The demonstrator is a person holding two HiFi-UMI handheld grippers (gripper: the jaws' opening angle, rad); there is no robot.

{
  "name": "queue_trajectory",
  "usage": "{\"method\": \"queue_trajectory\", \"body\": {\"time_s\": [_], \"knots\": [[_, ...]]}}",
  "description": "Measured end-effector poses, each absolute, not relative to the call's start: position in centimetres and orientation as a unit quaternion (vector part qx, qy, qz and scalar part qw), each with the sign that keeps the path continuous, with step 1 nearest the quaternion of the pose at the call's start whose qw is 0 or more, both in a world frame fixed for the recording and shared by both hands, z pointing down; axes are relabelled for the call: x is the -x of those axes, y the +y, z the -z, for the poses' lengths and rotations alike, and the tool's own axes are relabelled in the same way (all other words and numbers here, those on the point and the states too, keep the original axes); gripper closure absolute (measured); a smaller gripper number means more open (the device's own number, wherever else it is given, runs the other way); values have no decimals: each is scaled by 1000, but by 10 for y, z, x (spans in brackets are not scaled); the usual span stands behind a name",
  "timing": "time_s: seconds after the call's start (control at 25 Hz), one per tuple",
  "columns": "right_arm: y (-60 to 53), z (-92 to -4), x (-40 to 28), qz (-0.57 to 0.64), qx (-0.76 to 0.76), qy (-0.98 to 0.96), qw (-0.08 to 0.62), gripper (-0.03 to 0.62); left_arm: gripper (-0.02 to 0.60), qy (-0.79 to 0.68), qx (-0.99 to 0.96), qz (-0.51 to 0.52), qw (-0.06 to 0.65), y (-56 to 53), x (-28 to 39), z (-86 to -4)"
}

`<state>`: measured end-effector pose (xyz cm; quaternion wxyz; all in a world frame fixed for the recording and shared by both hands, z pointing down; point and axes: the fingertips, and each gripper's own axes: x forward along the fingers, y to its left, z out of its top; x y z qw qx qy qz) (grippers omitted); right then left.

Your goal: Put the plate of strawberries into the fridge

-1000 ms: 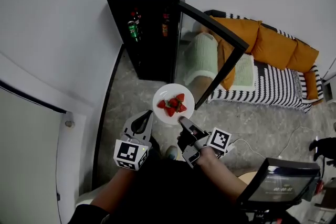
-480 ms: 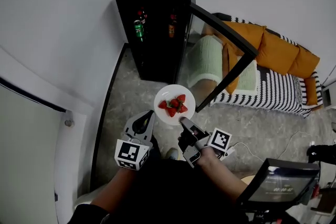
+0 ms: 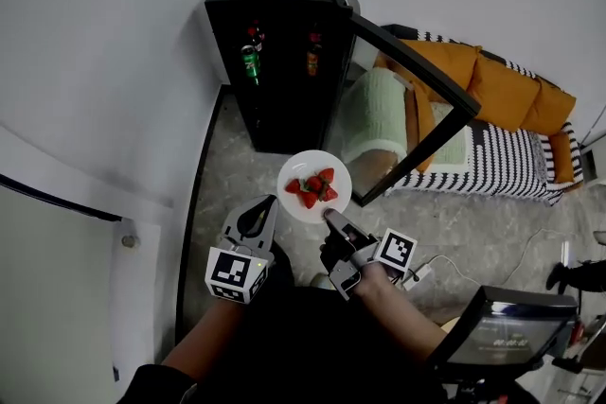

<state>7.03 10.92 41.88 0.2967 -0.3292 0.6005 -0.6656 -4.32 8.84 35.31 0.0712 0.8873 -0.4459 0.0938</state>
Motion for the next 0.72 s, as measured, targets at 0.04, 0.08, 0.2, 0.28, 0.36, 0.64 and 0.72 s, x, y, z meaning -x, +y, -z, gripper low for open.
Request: {"method": "queue_trajectory", "body": {"time_s": [0.04, 0.08, 0.2, 0.28, 0.36, 0.64, 0.72], "knots": [[104, -419, -68, 666, 330, 599, 298, 576, 575, -443, -889, -94, 70, 83, 45, -353], [100, -419, -65, 666, 330, 598, 300, 576, 575, -441, -890, -94, 69, 77, 47, -353], [90, -423, -62, 666, 333, 596, 299, 576, 577, -437, -892, -95, 68, 66, 50, -354], [87, -425, -61, 667, 336, 595, 297, 576, 575, -436, -892, -96, 67, 63, 51, -354], [79, -429, -58, 668, 339, 593, 295, 576, 575, -433, -893, -97, 69, 54, 52, -357], [40, -436, -52, 673, 343, 586, 293, 576, 577, -427, -895, -104, 80, 17, 56, -365], [34, -433, -50, 673, 342, 588, 291, 576, 575, -429, -894, -105, 81, 12, 58, -364]]}}
